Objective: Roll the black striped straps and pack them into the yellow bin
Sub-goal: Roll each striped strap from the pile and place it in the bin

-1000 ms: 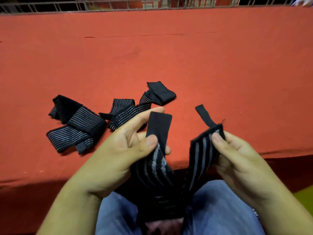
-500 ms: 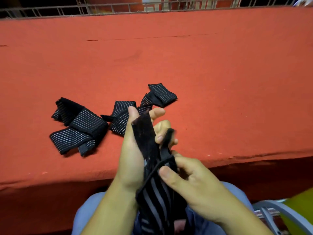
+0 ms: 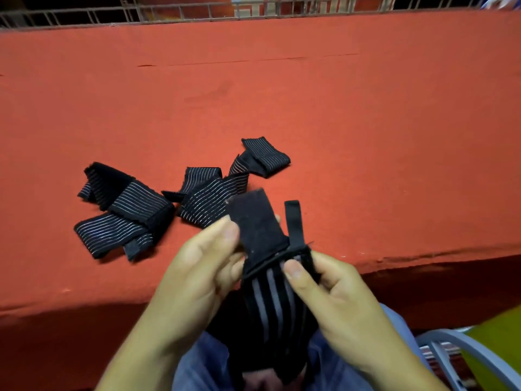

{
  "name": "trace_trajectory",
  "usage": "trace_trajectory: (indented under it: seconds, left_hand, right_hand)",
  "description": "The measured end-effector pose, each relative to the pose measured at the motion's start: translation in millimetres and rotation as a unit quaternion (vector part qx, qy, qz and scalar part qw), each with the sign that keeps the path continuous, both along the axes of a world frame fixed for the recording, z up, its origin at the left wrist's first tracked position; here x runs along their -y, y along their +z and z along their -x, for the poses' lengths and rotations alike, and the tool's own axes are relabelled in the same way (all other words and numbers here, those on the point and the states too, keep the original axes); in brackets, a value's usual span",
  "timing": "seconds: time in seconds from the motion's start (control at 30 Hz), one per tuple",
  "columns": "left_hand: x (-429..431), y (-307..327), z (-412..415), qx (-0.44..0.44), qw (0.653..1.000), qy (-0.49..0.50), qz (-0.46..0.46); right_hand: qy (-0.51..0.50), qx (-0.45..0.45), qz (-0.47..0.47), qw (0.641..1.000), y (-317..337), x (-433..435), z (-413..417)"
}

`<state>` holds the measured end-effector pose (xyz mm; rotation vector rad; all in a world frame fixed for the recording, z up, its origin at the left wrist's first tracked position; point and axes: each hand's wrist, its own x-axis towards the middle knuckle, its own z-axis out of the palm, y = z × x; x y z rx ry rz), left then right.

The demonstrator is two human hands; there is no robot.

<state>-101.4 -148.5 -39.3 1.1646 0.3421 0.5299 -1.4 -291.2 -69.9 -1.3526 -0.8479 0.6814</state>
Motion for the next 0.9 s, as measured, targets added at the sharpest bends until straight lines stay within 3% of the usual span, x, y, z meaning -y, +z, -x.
trace_trajectory:
  seconds: [0.1,0.23,0.33,0.43,0.6,0.9]
  left_hand:
    - [3.4,1.9,1.7,-0.043,0.997,-0.019,-0.055]
    - [-0.2,0.5,-0.4,-0.087,0.989,0.043,-0.11]
    - [-1.7,-0.9,-3.1,-0.1,0.988,0.049,-0.104]
    - [0.1,0.0,-4.8,-0.109,0.985,0.033,-0.129]
    - [-4.6,0.6,-3.9,-0.118,0.973,0.023,-0.196]
    - [-6.8,7.3,-3.2,-0.118,0.958,-0.006,-0.262]
  right_hand:
    - [-0.004,0.003,0.01,1.0,-4.7,1.3,-3.1]
    - [0.007,0.013,0.033,0.999,-6.3,8.0,-1.5]
    - [-0.058,0.063,0.02,0.996,-3.2,7.8,-3.0]
    - [-0.112,0.048,-0.008,0.993,-1.8,6.1,-4.0]
    - [-0.114,0.167,0.029,0.979,-3.2,3.3,-11.4]
    - [-0.086,0.276,0.056,0.956,2.4,6.4,-29.2]
